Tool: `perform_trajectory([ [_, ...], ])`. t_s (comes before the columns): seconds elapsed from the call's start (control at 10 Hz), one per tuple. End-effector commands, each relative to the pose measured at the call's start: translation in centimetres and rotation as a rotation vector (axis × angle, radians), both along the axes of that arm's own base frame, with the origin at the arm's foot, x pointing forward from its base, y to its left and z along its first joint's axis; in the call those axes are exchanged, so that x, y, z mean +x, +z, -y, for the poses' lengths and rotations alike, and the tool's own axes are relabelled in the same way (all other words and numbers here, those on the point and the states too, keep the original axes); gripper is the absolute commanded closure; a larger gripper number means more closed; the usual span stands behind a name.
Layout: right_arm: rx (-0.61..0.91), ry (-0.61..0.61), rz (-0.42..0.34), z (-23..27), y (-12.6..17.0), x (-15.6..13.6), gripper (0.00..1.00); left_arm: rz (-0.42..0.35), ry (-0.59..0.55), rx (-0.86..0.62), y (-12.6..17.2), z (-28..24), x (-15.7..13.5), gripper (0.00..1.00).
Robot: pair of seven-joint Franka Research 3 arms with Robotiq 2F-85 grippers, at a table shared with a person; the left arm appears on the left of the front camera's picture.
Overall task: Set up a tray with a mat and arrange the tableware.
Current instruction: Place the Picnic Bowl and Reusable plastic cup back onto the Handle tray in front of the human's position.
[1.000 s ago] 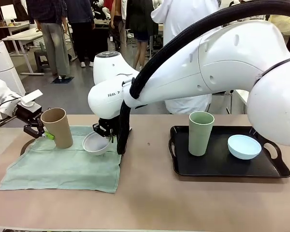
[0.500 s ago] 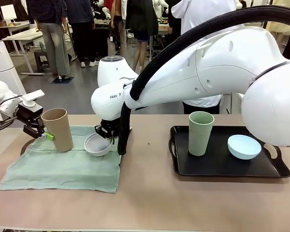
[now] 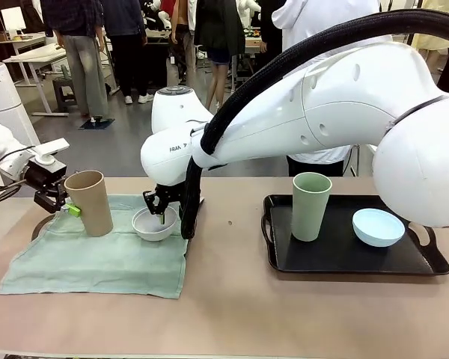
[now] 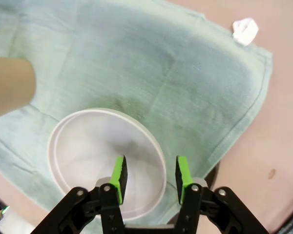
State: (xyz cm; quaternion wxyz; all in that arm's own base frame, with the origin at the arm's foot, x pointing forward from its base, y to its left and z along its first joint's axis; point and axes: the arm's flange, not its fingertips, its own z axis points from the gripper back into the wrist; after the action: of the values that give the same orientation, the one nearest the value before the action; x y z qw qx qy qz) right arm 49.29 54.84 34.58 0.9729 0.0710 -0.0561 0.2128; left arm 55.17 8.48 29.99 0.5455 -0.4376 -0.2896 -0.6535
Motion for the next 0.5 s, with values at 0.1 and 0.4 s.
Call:
perform_trajectory([
  [0.1,0.010,-0.017,0.042,0.9,2.9,-1.7,0.30,-0.091,0.007,0.016,0.7,-1.1,0.4,0.00],
  [0.4,0.064,-0.005,0.084,2.3,6.1,-4.3,0.07,-0.157,0.063,0.081,0.5,-4.4,0.2,0.00],
])
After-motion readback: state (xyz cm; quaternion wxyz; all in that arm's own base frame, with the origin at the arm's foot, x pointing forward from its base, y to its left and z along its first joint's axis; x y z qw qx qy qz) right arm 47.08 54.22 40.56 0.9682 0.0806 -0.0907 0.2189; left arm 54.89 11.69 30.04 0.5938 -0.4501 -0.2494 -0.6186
